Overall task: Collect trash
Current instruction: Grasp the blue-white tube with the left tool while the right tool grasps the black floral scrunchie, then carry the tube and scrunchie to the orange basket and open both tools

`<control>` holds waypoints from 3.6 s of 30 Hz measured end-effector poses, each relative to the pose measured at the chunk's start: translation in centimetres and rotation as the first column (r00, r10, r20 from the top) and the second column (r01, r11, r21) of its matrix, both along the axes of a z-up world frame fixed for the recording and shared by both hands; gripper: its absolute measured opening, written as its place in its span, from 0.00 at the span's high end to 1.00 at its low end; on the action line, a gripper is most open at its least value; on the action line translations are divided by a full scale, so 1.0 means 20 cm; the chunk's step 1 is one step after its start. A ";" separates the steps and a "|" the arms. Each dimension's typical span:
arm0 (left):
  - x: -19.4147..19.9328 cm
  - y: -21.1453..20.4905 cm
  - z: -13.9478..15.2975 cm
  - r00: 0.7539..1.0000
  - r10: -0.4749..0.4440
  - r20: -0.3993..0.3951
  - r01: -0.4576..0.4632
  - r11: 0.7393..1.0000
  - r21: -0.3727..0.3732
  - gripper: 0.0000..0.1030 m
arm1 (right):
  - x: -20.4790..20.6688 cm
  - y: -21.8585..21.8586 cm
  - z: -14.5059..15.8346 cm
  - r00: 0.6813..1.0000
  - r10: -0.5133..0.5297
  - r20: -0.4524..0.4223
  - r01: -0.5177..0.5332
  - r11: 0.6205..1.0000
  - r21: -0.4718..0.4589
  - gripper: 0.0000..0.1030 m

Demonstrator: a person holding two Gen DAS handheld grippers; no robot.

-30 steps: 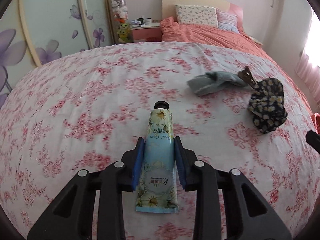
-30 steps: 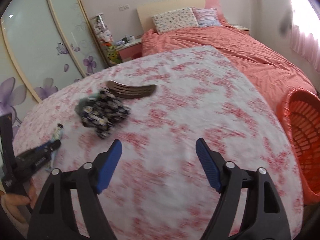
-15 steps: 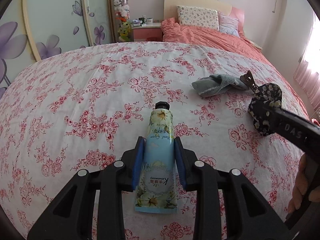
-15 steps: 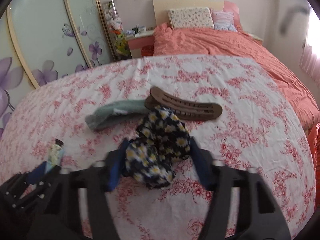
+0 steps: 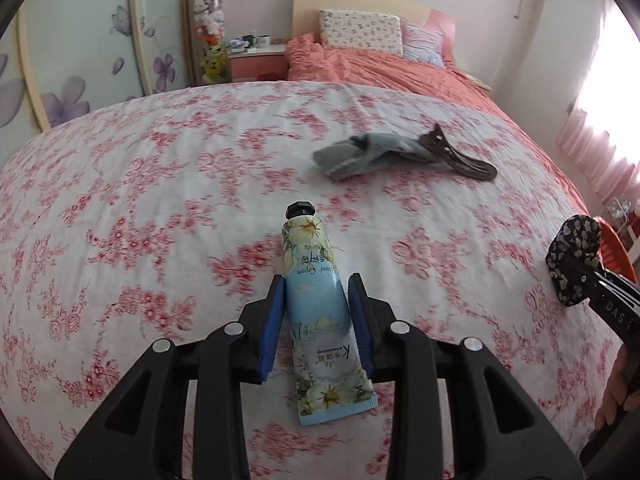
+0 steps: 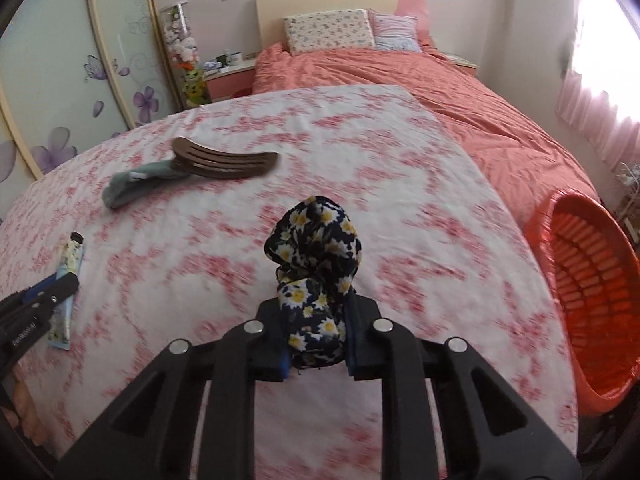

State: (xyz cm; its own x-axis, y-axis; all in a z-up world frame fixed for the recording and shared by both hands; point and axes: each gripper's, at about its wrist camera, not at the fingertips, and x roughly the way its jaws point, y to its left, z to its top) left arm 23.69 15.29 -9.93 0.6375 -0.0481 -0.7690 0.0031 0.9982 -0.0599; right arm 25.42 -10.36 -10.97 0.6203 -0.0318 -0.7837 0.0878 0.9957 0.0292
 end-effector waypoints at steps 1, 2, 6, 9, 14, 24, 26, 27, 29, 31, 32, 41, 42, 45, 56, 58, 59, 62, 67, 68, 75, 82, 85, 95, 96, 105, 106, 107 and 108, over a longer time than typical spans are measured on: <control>0.00 -0.02 0.00 1.000 -0.002 0.001 0.002 1.000 0.022 0.69 | -0.01 -0.01 -0.01 1.000 0.003 -0.003 -0.003 1.000 -0.007 0.79; 0.00 -0.02 0.00 1.000 0.001 0.001 -0.001 1.000 0.021 0.69 | -0.01 -0.01 -0.01 1.000 0.006 -0.001 -0.006 1.000 -0.017 0.78; 0.01 0.02 -0.01 1.000 0.029 -0.001 -0.029 1.000 0.008 0.69 | -0.01 0.01 -0.02 1.000 0.012 -0.005 -0.012 1.000 -0.024 0.76; 0.03 0.05 0.00 0.999 0.046 -0.012 -0.047 0.999 -0.008 0.69 | 0.00 0.02 -0.02 1.000 0.009 -0.007 -0.009 1.000 -0.014 0.74; 0.09 0.05 0.00 0.998 0.061 -0.018 -0.061 0.998 -0.008 0.69 | 0.00 0.00 -0.02 1.000 0.004 -0.009 -0.004 1.000 0.010 0.72; 0.14 0.01 -0.01 0.999 0.049 -0.003 -0.049 0.998 0.042 0.70 | 0.00 0.00 -0.02 1.000 0.002 -0.009 -0.002 1.000 0.017 0.71; 0.12 0.01 -0.01 0.999 0.039 -0.002 -0.039 0.999 0.030 0.73 | 0.00 0.00 -0.02 1.000 0.002 -0.009 -0.002 1.000 0.016 0.71; 0.11 0.01 -0.01 1.000 0.031 -0.002 -0.031 0.999 0.023 0.73 | 0.00 0.00 -0.02 1.000 0.001 -0.009 -0.001 1.000 0.017 0.71; 0.07 0.01 0.00 1.000 0.013 -0.001 -0.013 1.000 0.026 0.73 | 0.01 0.00 -0.03 1.000 0.001 -0.009 -0.001 1.000 0.018 0.71; 0.03 0.00 -0.01 1.000 -0.005 0.000 0.005 1.000 0.030 0.73 | 0.01 0.00 -0.03 1.000 0.001 -0.009 -0.001 1.000 0.018 0.71; 0.02 0.00 -0.01 1.000 -0.004 0.000 0.004 1.000 0.027 0.73 | 0.01 0.00 -0.03 1.000 0.001 -0.009 -0.001 1.000 0.018 0.71; 0.03 -0.01 -0.01 1.000 0.003 -0.001 -0.003 1.000 0.024 0.72 | 0.01 0.00 -0.03 1.000 0.009 -0.011 -0.009 1.000 0.023 0.66; 0.02 -0.01 -0.01 1.000 0.004 -0.001 -0.004 1.000 0.020 0.72 | 0.01 0.01 -0.03 1.000 0.010 -0.011 -0.010 1.000 0.021 0.66; 0.02 -0.02 -0.01 1.000 0.005 -0.002 -0.005 1.000 0.030 0.72 | 0.01 0.01 -0.03 1.000 0.015 -0.012 -0.015 1.000 0.019 0.64; 0.02 -0.02 -0.01 1.000 0.009 -0.002 -0.009 1.000 0.024 0.72 | 0.01 -0.01 -0.03 1.000 0.015 -0.006 -0.015 0.998 0.055 0.64; 0.02 -0.02 -0.01 1.000 0.009 -0.001 -0.009 1.000 0.021 0.72 | 0.01 -0.02 -0.03 1.000 0.015 -0.004 -0.014 0.998 0.068 0.64; 0.03 -0.01 -0.01 1.000 0.009 0.000 -0.009 1.000 0.020 0.72 | 0.01 -0.03 -0.03 1.000 0.008 0.000 -0.008 0.997 0.077 0.67; 0.03 -0.03 -0.01 1.000 -0.001 0.000 0.001 0.999 0.046 0.73 | 0.00 -0.08 -0.02 1.000 -0.007 0.012 0.006 0.992 0.125 0.82; 0.03 -0.04 0.00 1.000 -0.005 -0.004 0.005 0.998 0.063 0.73 | -0.03 -0.11 0.01 0.999 -0.016 0.037 0.011 0.989 0.146 0.84; 0.03 -0.04 0.01 1.000 -0.005 -0.004 0.005 0.998 0.059 0.73 | -0.04 -0.11 0.02 0.999 -0.015 0.044 0.009 0.989 0.148 0.84; 0.00 -0.04 0.06 1.000 0.004 0.012 -0.005 0.998 0.056 0.73 | -0.10 -0.13 0.09 0.997 -0.012 0.081 -0.001 0.987 0.160 0.85; -0.04 -0.14 0.16 0.998 -0.030 0.051 0.028 0.999 0.047 0.73 | -0.19 -0.22 0.20 0.991 -0.037 0.125 0.013 0.983 0.186 0.85; -0.06 -0.23 0.23 0.995 -0.063 0.076 0.060 0.997 0.038 0.73 | -0.24 -0.28 0.27 0.987 -0.055 0.149 0.027 0.982 0.189 0.84; -0.14 -0.65 0.42 0.964 -0.222 0.144 0.227 0.974 -0.022 0.73 | -0.44 -0.57 0.42 0.965 -0.155 0.214 0.111 0.972 0.206 0.84; -0.14 -0.70 0.44 0.959 -0.242 0.149 0.249 0.968 -0.029 0.73 | -0.46 -0.60 0.43 0.962 -0.166 0.219 0.120 0.971 0.209 0.84; -0.18 -1.23 0.50 0.879 -0.438 0.189 0.458 0.886 -0.074 0.73 | -0.62 -1.00 0.49 0.922 -0.298 0.248 0.240 0.941 0.238 0.84; -0.17 -1.28 0.50 0.869 -0.457 0.189 0.477 0.875 -0.079 0.73 | -0.63 -1.05 0.49 0.917 -0.313 0.249 0.254 0.936 0.242 0.84; -0.17 -1.35 0.50 0.857 -0.479 0.190 0.501 0.861 -0.085 0.73 | -0.64 -1.10 0.48 0.912 -0.327 0.248 0.267 0.931 0.248 0.84; -0.17 -1.41 0.49 0.845 -0.500 0.190 0.523 0.848 -0.092 0.73 | -0.65 -1.14 0.48 0.908 -0.339 0.246 0.277 0.927 0.254 0.84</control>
State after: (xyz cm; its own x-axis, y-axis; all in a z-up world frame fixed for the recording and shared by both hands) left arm 20.38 -12.99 -0.06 0.6017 -0.4954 -0.6265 0.5311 0.8340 -0.1494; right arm 12.45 -33.07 -1.41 0.8009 -0.1120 -0.5883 0.3460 0.8883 0.3020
